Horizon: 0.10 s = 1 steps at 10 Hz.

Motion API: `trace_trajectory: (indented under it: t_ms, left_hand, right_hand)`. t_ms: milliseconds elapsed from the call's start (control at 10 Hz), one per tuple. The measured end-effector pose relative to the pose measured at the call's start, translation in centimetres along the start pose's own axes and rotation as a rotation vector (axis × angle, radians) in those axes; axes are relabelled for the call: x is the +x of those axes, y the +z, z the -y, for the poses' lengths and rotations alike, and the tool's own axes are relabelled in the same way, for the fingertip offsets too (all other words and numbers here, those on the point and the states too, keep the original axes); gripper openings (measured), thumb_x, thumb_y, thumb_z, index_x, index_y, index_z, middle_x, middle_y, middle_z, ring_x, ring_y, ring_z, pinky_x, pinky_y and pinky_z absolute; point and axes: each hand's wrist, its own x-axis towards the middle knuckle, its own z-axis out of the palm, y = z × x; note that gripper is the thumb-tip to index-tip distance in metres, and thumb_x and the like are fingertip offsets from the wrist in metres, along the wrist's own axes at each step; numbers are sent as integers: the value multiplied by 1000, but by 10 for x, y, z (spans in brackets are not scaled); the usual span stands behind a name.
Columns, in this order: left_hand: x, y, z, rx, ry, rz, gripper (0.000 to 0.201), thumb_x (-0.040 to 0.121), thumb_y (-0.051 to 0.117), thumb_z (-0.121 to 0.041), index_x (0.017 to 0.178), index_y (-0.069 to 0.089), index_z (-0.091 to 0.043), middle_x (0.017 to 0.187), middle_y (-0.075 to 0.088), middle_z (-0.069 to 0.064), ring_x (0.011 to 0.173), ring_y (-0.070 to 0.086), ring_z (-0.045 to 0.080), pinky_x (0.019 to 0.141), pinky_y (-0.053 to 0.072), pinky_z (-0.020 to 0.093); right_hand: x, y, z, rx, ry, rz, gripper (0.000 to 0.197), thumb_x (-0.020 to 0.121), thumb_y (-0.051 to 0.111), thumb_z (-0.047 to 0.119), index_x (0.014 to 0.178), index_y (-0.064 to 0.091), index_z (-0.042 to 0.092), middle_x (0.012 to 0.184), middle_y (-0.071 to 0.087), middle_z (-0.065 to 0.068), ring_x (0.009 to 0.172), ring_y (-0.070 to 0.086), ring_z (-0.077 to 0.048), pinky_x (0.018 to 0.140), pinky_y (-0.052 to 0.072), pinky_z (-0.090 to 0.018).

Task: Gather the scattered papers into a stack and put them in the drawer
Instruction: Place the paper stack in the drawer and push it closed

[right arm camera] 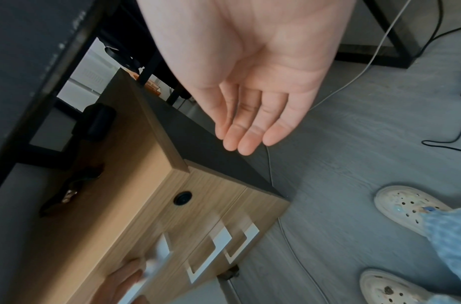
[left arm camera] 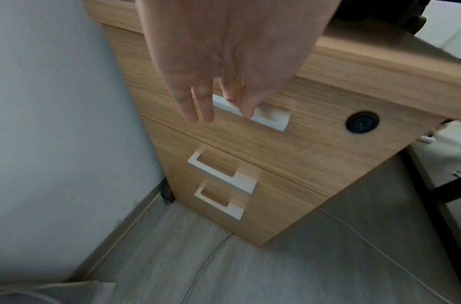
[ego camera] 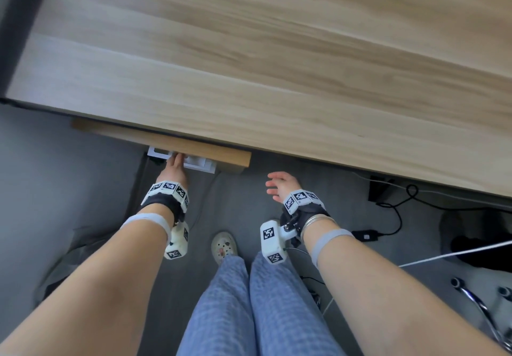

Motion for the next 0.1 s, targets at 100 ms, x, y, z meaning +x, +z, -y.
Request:
trace_trajectory:
  t_ms: [100]
  left_hand:
    - [-8,-11,-18,1,-33,72,61,87,34,6,144,30,-15,155,25,8,136,39,32,109,37,41]
  right_hand:
    - [-7,-4,9,14,-25,-5,20,95,40,7,97,55,18,73,57,5,58,52,-8,53,36,-18]
